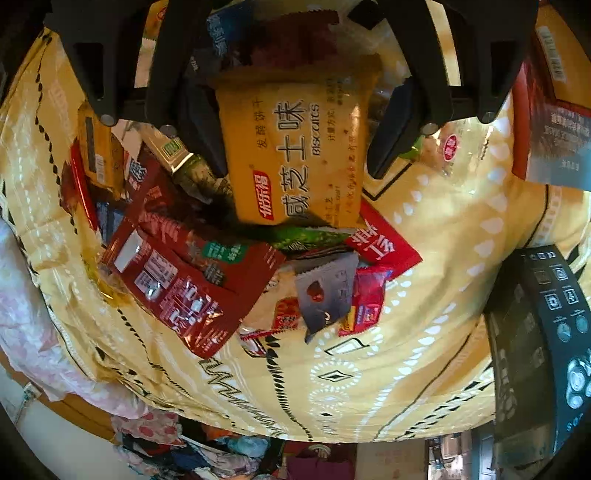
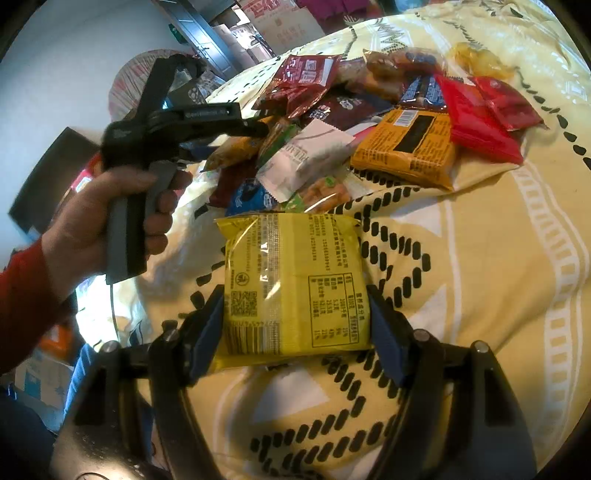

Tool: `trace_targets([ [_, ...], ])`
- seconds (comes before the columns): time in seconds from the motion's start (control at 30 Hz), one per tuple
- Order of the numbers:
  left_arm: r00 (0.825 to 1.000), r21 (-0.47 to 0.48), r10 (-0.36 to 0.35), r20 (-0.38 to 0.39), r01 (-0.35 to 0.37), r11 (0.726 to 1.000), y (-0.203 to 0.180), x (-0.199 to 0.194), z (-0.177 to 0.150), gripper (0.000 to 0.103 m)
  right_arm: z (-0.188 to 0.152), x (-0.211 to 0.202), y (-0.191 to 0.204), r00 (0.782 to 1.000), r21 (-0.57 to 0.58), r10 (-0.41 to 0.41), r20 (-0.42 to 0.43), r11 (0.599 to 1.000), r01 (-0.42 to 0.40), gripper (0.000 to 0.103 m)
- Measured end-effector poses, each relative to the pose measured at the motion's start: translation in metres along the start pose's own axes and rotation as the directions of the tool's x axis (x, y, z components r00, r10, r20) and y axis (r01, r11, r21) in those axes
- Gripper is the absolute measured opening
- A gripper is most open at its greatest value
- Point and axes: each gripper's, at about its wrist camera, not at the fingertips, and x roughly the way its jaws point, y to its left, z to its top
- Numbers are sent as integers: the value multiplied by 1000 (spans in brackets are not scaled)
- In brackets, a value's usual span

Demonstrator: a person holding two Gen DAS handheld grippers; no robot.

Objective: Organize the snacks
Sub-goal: 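Grasp a yellow biscuit pack with the left tool while the right tool grasps a yellow clear-wrapped pack, then lift both yellow packs and carry them over the glass bowl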

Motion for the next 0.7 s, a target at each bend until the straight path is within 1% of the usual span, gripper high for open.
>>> trace_targets([
  [0.07, 999, 20, 26, 24, -26, 999, 0, -7, -4, 73, -1, -1, 1, 1000, -3, -6, 7, 1000, 6, 73],
  [0.2, 999, 44, 14, 50, -16, 999, -3, -26, -15, 73, 0, -2, 4, 1000, -17, -20, 12, 1000, 21, 72],
  [0.4, 990, 78, -6, 142, -5, 997, -9, -88, -32, 73, 6, -13, 5, 999, 9, -24, 36, 1000, 24, 72],
  [0.5, 980, 79, -13, 198, -3, 997, -9, -126, -38, 72, 10, -21, 11, 998, 15, -34, 55, 999, 33, 72],
  [0.7, 954, 94, -8, 300, -21, 995, -3, -193, -43, 73, 25, -40, 38, 994, -50, -59, 92, 997, 64, 72],
])
